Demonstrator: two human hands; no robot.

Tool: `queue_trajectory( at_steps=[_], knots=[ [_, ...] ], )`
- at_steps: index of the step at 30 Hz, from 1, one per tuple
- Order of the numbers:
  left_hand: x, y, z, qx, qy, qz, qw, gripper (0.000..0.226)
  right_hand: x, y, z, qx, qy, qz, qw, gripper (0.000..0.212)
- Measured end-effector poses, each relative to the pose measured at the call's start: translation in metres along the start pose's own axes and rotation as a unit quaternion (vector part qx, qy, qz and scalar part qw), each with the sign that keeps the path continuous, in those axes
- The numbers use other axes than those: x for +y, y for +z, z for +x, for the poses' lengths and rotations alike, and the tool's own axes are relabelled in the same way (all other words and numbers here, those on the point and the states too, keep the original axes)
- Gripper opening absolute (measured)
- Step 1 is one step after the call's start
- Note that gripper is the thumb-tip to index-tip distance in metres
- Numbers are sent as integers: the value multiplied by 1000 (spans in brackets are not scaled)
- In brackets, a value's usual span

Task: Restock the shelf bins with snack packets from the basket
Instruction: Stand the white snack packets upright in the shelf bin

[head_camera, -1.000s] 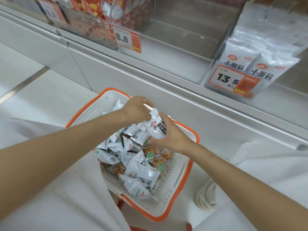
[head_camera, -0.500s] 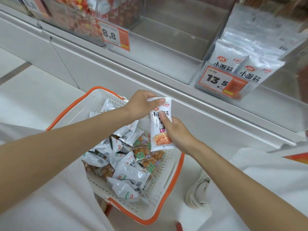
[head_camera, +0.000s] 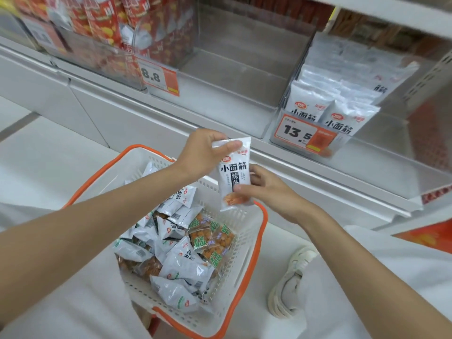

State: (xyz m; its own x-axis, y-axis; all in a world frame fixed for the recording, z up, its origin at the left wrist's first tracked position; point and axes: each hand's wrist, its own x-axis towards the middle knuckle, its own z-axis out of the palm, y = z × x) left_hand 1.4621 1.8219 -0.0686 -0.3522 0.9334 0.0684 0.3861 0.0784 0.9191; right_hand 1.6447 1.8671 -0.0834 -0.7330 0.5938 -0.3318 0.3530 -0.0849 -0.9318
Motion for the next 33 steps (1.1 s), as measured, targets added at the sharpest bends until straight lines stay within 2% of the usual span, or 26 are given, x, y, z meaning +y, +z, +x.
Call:
queue_trajectory(
  at_steps=[2,5,7,10,14,19,22,24,26,30,33],
  knots=[
    [22,10,8,0,27,-20,999,24,-8,-23,-8,52,-17,0,998,39],
    [66,30,22,13,46,-68,997,28,-28,-56,-29,108,-40,18,993,37],
    [95,46,33,-14,52,-76,996,33,-41,-77,-44,151,-53,33,987,30],
    [135,72,53,-44,94,-34,994,26,-59,-111,-66,210,-69,41,974,21],
    [188,114,84,-76,117,3,990,41,-70,-159,-86,280,-77,55,955,21],
    [221,161,120,-134,98,34,986,25,-65,-214,-92,358,-67,46,930,20],
    [224,180,140,-139,105,83,981,24,-56,-240,-83,382,-57,22,922,20],
    [221,187,152,-150,126,140,971,16,-48,-255,-71,386,-52,-6,921,22],
    [219,190,165,-158,149,219,951,22,-40,-268,-58,385,-47,-48,921,26],
    [216,199,191,-151,209,385,886,21,-31,-286,-27,371,-2,-123,920,29],
    [210,208,206,-137,236,424,863,19,-27,-293,-5,372,22,-135,918,29]
  ],
)
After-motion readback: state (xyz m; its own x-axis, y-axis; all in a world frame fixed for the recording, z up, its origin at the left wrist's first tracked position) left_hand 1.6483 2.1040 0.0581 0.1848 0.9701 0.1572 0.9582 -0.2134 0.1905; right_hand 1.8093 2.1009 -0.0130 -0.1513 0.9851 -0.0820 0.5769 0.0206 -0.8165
